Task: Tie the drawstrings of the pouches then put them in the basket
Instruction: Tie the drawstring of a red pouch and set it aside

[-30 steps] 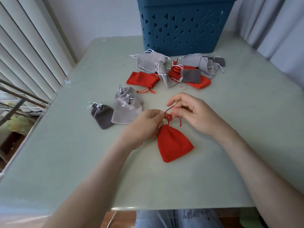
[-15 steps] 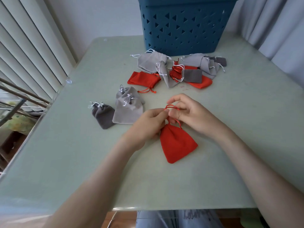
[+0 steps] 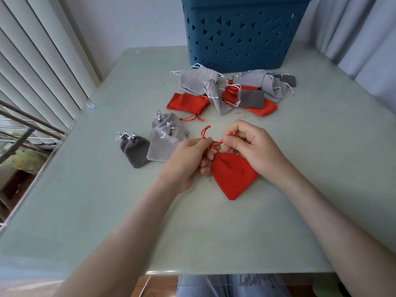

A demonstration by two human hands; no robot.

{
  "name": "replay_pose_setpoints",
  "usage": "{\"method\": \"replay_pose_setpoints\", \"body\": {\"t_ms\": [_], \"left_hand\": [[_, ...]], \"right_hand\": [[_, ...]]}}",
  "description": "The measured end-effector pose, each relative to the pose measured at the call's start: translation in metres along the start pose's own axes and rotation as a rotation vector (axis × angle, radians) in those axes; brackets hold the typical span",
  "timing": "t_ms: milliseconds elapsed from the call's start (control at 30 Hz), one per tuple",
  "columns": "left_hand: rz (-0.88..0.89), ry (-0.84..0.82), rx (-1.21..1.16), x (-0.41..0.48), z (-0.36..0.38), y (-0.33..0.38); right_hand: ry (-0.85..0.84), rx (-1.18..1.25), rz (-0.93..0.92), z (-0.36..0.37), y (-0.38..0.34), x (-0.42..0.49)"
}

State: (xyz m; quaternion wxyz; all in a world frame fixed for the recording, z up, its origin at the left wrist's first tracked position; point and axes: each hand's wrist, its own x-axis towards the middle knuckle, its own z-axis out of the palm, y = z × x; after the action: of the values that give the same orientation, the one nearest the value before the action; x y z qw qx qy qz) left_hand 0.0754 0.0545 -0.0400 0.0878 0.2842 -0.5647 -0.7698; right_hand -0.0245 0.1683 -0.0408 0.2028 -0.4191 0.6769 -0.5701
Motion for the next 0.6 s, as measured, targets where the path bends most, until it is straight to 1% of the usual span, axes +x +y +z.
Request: {"method": "replay_pose_setpoints", "body": {"t_ms": [167,267,333,400,467,533,600], "left_hand": [[-0.048,-0.031,-0.129,0.001,-0.002,0.004],[-0.037,-0.1,-0.156,0.0,-0.003,0.005],[-0.001,-0.16,-0.207,0.0,-0.003,0.004],[0.042,-0.197,-0.245,-0.001,-0.003,0.004],[0.074,-0.199,-0.255,-0.001,-0.004,0.003],[0.107,-0.189,-0.244,-0.001,-0.004,0.003],[0.145,-0.154,-0.18,0.0,-0.005,0.003]], "right_hand": [[-0.014,0.13,-0.023,-0.001,-0.002,-0.001],[-0.018,0.218,-0.044,-0.002,-0.004,-0.001],[-0.052,0.271,-0.001,-0.002,-0.002,0.001],[-0.084,0.237,0.082,-0.001,0.002,0.001],[-0.128,0.219,0.142,0.001,0.006,0.001],[-0.164,0.204,0.14,0.001,0.007,0.001],[-0.165,0.212,0.137,0.0,0.006,0.003]]}}
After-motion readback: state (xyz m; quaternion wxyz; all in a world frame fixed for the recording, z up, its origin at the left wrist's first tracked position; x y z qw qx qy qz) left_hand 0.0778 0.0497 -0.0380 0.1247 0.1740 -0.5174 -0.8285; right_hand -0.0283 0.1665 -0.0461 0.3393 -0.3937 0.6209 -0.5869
